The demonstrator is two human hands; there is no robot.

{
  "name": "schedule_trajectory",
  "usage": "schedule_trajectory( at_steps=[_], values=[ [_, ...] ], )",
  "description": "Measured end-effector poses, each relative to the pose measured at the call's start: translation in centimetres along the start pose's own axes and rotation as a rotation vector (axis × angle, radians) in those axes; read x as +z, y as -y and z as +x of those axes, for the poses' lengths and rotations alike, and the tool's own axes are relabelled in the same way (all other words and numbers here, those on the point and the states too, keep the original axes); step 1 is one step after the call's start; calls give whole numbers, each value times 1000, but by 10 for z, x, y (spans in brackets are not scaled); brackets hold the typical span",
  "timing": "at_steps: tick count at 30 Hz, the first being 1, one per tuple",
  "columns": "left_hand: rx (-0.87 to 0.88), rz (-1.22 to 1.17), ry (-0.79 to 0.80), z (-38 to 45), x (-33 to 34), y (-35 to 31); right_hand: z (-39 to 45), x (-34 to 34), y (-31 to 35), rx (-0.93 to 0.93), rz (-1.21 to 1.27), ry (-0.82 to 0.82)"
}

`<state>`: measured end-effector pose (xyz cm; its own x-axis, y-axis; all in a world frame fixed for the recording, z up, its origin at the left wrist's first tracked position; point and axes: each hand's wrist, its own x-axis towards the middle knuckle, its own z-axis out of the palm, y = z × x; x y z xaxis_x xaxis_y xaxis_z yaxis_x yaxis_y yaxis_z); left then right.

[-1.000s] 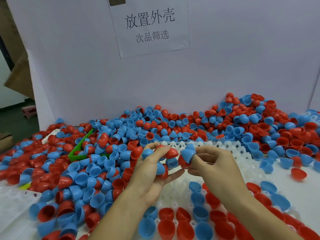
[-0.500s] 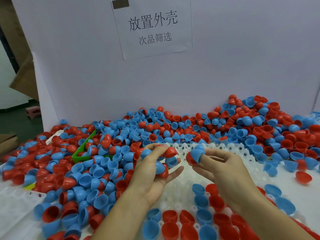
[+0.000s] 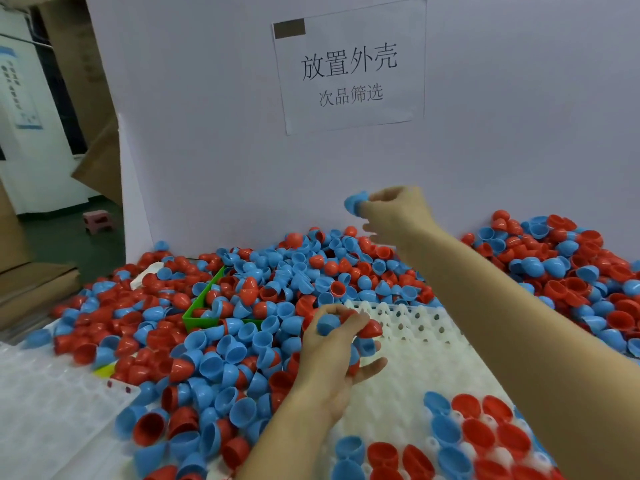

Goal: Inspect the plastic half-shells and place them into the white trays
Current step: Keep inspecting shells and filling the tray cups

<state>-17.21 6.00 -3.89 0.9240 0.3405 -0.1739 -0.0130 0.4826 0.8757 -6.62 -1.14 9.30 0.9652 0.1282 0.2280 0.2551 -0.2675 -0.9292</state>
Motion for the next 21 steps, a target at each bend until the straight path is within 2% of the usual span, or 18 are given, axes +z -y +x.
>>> schedule_trajectory(
  at_steps=[2, 11, 16, 21],
  values=[
    [10, -10, 2, 2, -2, -3, -10, -11, -22, -2, -118, -9],
    [108, 33, 54, 1, 2, -4, -96, -84, -87, -130, -496, 212],
    [139, 91, 65, -1, 6, 1, -131, -80, -95, -187, -723, 462],
    [146, 116, 60, -1, 8, 4, -140, -58, -101, -166, -922, 511]
  ],
)
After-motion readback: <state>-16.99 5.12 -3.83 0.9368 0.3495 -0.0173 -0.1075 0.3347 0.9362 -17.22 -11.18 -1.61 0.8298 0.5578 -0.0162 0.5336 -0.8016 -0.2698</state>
